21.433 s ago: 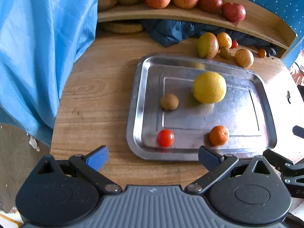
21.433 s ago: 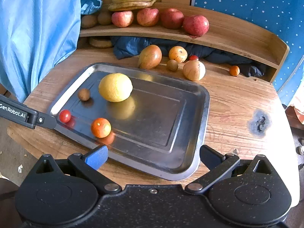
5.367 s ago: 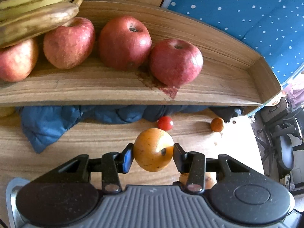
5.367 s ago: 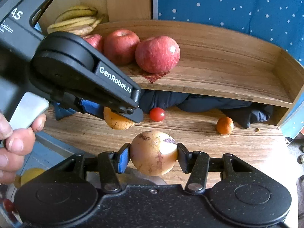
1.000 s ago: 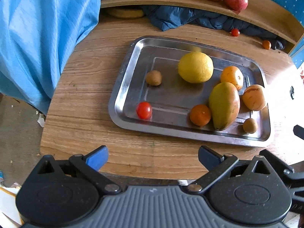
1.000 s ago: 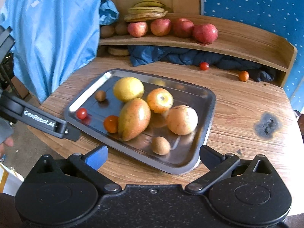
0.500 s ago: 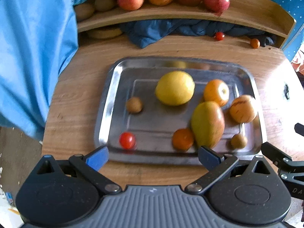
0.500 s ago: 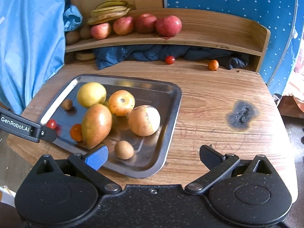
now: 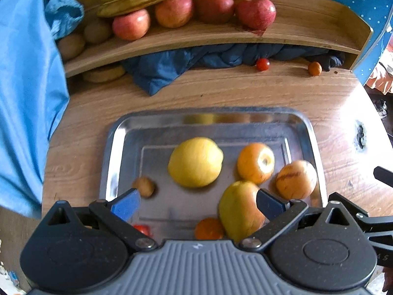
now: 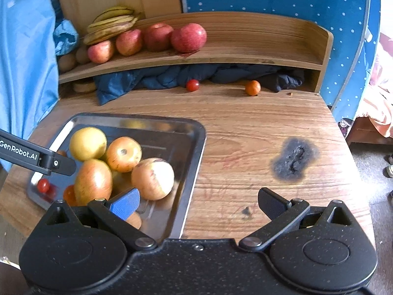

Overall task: Organize fruits
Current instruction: 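Lift both open tools away from the tray toward the shelf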

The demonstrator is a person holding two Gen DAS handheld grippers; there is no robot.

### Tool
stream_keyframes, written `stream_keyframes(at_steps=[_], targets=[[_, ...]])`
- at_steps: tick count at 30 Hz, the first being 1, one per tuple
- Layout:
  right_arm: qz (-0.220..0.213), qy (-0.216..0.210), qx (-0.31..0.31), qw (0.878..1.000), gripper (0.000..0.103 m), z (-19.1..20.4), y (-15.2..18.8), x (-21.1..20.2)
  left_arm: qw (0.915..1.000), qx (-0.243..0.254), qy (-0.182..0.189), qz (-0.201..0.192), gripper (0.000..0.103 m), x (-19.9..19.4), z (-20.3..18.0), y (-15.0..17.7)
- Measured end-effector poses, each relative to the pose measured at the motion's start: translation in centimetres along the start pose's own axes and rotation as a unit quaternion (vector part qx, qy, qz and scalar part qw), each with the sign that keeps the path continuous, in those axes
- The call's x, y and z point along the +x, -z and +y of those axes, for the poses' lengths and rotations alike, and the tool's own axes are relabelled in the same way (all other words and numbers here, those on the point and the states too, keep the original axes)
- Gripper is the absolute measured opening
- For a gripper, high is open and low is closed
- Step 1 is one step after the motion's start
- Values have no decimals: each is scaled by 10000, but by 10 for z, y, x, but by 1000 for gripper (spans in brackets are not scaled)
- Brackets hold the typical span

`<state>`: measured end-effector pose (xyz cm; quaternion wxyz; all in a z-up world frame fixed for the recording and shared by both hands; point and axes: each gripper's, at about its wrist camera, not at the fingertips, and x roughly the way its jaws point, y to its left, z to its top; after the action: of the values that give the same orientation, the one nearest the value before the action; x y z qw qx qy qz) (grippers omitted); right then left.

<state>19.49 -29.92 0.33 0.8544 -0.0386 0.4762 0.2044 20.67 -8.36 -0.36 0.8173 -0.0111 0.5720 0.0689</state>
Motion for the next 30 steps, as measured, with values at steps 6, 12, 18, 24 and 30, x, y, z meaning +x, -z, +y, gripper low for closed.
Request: stream_keyframes(at_steps=[6, 12, 18, 24, 30], targets=[[-12, 54, 105, 9999, 102, -8, -11, 10, 9999, 110, 86, -51, 102, 9, -5, -21], [-8, 114, 198, 9997, 102, -13, -22, 21, 9994, 232, 257, -69, 102, 19, -15, -42], [-1, 169, 273, 9995, 102, -19, -32, 32, 9988, 313, 358, -57, 102, 29, -23, -61], [-60, 253, 413, 9988, 102, -26, -39, 41, 9982, 341, 486, -16, 102, 43, -30, -77], [-131, 349, 516, 9980, 102, -31, -46, 49, 9974, 334, 640, -14, 102, 57, -41, -88]])
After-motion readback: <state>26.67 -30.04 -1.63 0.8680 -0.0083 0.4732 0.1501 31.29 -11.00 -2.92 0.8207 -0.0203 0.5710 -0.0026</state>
